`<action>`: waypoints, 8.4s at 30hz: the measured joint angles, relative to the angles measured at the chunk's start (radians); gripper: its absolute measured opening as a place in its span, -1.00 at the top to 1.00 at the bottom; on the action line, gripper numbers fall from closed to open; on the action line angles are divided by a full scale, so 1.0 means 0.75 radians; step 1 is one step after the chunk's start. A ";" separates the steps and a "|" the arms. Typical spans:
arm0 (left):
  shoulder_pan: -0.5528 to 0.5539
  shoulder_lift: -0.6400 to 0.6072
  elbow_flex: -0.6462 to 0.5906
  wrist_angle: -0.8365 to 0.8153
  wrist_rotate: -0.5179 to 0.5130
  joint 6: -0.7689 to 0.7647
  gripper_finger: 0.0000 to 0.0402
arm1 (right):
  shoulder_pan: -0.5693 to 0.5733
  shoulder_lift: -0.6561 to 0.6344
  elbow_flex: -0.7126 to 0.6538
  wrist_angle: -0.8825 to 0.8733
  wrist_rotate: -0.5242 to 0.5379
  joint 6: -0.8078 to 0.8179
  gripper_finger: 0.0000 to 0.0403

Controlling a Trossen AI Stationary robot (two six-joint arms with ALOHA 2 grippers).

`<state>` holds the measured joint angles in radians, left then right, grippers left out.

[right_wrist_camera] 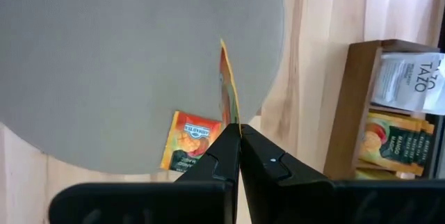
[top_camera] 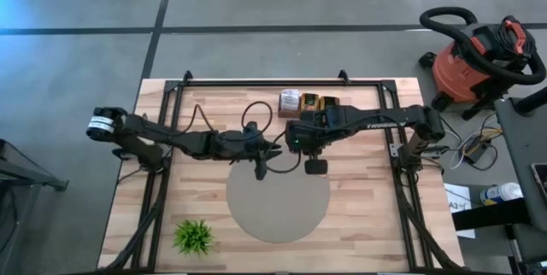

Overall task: Pick & Place Tea
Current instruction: Put the orange tea bag into the middle section of the wooden organizer

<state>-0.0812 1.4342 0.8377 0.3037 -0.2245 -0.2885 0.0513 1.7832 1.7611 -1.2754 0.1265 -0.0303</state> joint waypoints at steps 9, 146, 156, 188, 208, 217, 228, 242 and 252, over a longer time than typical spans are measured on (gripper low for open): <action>0.038 0.148 0.172 -0.139 0.033 0.042 0.50 | 0.002 0.000 0.030 0.000 0.000 -0.056 0.96; 0.068 0.091 -0.184 0.093 -0.228 -0.430 0.85 | -0.782 0.378 0.080 -0.029 -0.020 -0.577 0.96; 0.068 0.091 -0.184 0.092 -0.228 -0.436 0.85 | -0.782 0.377 -0.033 0.059 -0.020 -0.579 0.96; 0.067 0.091 -0.184 0.069 -0.227 -0.485 0.85 | -0.781 0.248 0.053 0.133 0.047 -0.517 0.55; 0.067 0.031 -0.185 0.088 0.072 -0.346 0.85 | -0.671 -0.168 -0.163 -0.196 -0.166 0.225 0.56; 0.060 0.031 -0.183 0.089 0.266 -0.262 0.85 | -0.426 -0.599 -0.879 0.178 -0.234 0.986 0.48; 0.059 0.031 -0.134 0.082 0.282 -0.236 0.85 | -0.148 -0.824 -1.259 0.607 -0.274 1.525 0.45; 0.057 0.031 -0.125 0.070 0.280 -0.279 0.85 | -0.146 -0.805 -1.291 0.602 -0.259 1.443 0.45; 0.057 0.031 -0.125 0.071 0.272 -0.298 0.85 | -0.147 -0.805 -1.333 0.599 -0.260 1.403 0.45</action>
<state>-0.0383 1.4578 0.7437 0.3573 -0.0205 -0.5120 -0.0589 1.1793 0.7611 -0.8260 -0.0681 1.0223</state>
